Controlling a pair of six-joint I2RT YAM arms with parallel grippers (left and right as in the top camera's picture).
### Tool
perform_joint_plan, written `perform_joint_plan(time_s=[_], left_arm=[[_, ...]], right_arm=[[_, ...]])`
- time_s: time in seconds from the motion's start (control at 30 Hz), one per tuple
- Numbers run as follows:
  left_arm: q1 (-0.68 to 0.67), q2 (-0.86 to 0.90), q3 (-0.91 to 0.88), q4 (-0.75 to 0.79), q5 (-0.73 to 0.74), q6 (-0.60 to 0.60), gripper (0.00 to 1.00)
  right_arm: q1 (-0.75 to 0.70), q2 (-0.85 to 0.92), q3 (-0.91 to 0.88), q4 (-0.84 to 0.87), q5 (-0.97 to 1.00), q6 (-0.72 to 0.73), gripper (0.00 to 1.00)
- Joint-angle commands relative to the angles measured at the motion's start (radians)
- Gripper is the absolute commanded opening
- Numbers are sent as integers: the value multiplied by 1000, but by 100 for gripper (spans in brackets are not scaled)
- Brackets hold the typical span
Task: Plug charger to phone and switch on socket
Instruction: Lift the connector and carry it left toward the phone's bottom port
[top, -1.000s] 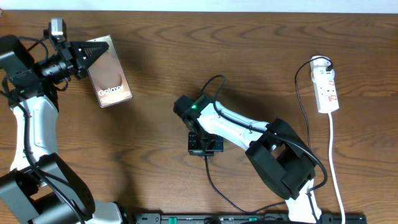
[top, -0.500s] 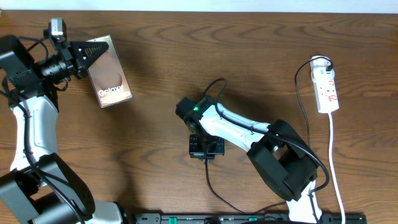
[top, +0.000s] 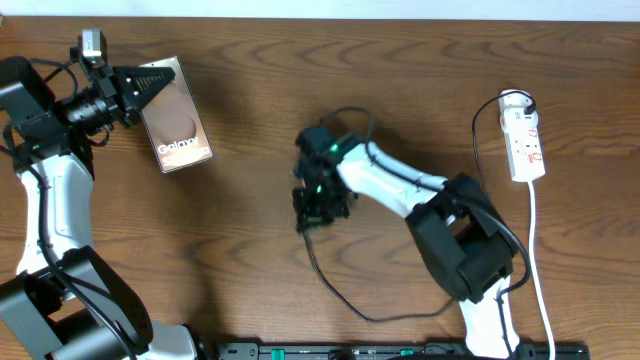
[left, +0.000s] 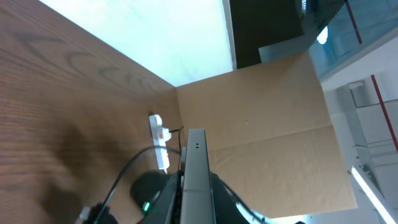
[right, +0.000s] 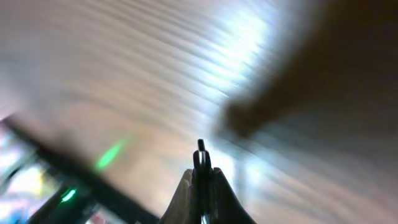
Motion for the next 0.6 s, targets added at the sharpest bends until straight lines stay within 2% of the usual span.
perform_joint_plan(time_s=[0.0, 0.1, 0.33, 0.57], left_arm=[[2, -2, 5, 5, 28, 10, 7], [2, -2, 5, 5, 28, 10, 7], [2, -2, 5, 5, 29, 18, 7], [-36, -2, 5, 5, 29, 64, 7]], right_arm=[[-46, 2, 65, 39, -427, -342, 1], [-71, 2, 71, 80, -627, -475, 1], [-77, 2, 71, 96, -766, -680, 1], [-77, 2, 71, 190, -833, -706, 1]])
